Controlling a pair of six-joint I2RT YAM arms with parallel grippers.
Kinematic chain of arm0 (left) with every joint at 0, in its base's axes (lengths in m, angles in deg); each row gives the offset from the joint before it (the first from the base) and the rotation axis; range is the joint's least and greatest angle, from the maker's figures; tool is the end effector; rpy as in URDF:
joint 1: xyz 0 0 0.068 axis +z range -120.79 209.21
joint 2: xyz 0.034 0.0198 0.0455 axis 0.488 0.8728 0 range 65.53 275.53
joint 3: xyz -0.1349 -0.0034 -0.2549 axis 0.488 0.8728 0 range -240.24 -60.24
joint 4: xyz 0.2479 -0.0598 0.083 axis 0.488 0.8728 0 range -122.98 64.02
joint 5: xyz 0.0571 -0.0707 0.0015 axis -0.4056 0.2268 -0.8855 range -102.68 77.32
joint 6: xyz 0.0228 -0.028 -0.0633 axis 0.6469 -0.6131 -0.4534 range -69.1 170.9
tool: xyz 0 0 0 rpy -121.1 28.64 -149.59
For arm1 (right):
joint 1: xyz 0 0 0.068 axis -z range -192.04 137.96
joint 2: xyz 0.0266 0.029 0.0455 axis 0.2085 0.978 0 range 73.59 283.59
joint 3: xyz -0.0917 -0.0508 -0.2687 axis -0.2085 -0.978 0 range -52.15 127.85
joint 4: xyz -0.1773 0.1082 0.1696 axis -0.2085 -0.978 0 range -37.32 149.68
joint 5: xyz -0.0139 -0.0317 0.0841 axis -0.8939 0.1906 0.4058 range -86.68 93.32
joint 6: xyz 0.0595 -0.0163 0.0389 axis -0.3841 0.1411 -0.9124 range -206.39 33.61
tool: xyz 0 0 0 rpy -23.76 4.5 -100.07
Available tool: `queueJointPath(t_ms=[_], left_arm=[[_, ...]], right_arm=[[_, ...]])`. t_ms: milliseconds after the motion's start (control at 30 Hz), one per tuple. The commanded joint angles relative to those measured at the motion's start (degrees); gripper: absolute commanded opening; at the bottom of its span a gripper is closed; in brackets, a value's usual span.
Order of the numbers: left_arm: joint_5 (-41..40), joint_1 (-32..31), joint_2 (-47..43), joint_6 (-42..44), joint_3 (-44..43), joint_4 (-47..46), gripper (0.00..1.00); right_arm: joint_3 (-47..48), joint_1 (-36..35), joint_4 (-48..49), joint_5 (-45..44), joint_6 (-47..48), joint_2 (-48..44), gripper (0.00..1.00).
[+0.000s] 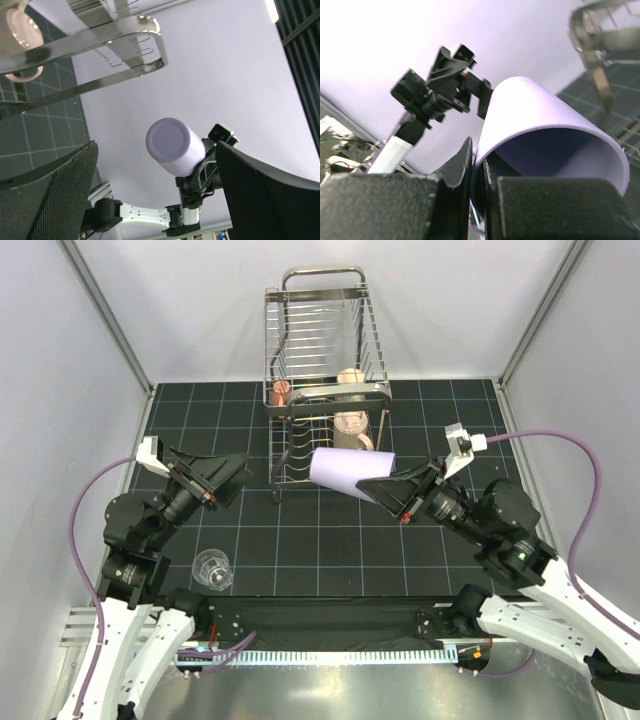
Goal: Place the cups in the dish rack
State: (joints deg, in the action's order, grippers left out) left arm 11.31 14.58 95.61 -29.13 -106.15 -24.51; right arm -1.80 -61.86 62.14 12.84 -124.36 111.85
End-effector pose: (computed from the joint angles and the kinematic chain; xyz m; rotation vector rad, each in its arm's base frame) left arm 0.1217 -0.0572 0.3971 -0.5512 1.5903 -1.6039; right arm 0.0978 0.1314 0.4320 -0.3058 1.4300 1.3905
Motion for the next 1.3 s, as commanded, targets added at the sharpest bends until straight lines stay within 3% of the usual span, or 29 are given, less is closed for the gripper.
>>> queueJointPath(t_ms=[0,100,333,600,867,1267], left_arm=[[-2.3,-0.3,-0.5,-4.1,0.3,-8.0,0.95],[-1.4,-0.7,0.9,-3.5,0.1,-10.5,0.95],[-3.4,-5.0,3.7,-2.9,2.6,-20.9,0.96],[-8.4,-13.7,7.6,-0.8,3.7,-27.7,0.95],[-13.1,-16.0,7.7,1.3,3.5,-28.7,0.92],[-19.1,-20.5,7.9,2.9,4.2,-30.7,0.85]], right_arm=[[-1.9,-0.3,20.2,3.8,-3.6,3.5,0.04],[-2.6,-0.2,28.9,4.4,-5.6,6.5,0.04],[-2.5,-0.9,38.0,2.9,-7.8,12.4,0.04],[-0.1,-4.1,41.9,1.5,-7.6,18.5,0.04],[-0.2,-8.4,44.5,-1.0,-3.6,21.2,0.04],[-2.6,-13.0,49.7,-13.2,3.6,23.6,0.04]])
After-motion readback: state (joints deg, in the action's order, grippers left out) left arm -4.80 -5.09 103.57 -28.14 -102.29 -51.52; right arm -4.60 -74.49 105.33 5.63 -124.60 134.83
